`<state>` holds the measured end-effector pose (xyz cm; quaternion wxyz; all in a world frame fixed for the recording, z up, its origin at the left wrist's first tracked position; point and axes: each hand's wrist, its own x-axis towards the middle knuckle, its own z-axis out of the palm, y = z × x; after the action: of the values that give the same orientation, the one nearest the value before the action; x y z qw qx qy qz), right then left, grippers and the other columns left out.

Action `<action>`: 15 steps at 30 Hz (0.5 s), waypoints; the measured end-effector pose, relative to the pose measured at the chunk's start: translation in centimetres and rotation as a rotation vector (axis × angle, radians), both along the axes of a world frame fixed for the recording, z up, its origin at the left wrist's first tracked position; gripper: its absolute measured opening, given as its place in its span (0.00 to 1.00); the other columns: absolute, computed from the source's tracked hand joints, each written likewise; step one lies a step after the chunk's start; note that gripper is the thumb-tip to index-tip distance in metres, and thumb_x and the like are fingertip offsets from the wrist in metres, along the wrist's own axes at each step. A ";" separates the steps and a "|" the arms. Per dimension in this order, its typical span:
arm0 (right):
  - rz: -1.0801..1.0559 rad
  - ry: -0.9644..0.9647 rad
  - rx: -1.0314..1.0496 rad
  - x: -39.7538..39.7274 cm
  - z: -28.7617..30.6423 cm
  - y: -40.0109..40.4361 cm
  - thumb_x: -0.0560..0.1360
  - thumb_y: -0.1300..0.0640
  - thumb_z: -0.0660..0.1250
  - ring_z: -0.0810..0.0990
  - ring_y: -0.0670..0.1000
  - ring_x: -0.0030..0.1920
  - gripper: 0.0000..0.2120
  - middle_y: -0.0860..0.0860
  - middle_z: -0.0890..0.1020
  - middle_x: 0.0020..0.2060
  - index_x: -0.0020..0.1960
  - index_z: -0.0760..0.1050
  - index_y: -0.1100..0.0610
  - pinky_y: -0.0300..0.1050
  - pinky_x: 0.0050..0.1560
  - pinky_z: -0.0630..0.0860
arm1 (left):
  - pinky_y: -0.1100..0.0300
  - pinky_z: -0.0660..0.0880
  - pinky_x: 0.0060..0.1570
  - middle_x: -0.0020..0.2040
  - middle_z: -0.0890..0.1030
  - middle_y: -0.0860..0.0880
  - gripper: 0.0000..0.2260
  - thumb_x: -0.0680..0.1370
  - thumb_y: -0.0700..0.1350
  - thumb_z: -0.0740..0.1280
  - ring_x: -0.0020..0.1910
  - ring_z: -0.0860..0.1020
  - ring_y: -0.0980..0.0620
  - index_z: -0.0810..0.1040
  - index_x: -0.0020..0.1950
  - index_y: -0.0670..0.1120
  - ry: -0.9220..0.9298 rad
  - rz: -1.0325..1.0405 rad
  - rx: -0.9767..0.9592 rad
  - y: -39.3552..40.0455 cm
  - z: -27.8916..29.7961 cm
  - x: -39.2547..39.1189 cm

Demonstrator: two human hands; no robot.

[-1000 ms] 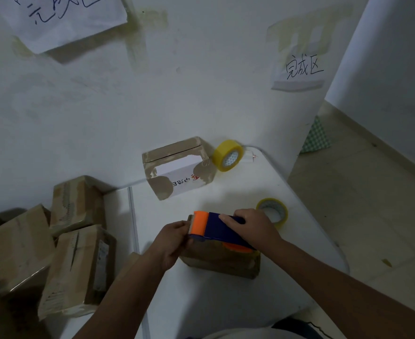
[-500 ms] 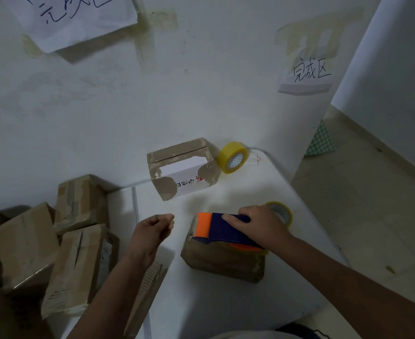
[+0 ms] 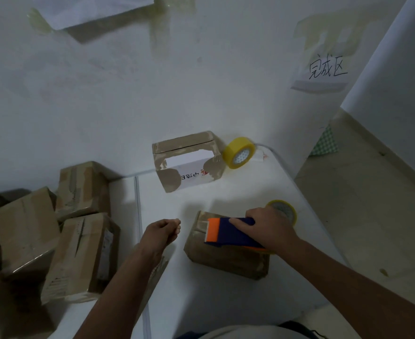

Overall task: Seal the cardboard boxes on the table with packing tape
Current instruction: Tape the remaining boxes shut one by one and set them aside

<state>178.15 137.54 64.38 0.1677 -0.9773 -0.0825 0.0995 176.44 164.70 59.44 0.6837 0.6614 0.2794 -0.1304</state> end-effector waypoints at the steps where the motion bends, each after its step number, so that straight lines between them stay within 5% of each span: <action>1: 0.004 -0.001 -0.015 0.0 -0.3 0.1 0.74 0.29 0.54 0.76 0.47 0.33 0.28 0.48 0.76 0.32 0.37 0.76 0.52 0.47 0.38 0.78 | 0.61 0.77 0.49 0.40 0.80 0.44 0.09 0.80 0.42 0.68 0.42 0.78 0.51 0.82 0.52 0.35 0.000 -0.001 0.000 0.0 -0.2 0.0; 15: -0.045 0.004 -0.115 1.0 -0.9 1.8 0.75 0.30 0.54 0.74 0.48 0.32 0.28 0.49 0.72 0.29 0.33 0.71 0.52 0.45 0.35 0.74 | 0.59 0.78 0.42 0.45 0.83 0.38 0.09 0.80 0.42 0.68 0.43 0.80 0.48 0.82 0.52 0.37 0.122 -0.072 0.020 -1.0 -4.9 1.3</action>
<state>179.12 139.36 63.46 0.1136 -0.9868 -0.0541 0.1024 177.76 163.66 54.56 0.6537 0.6685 0.2980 -0.1922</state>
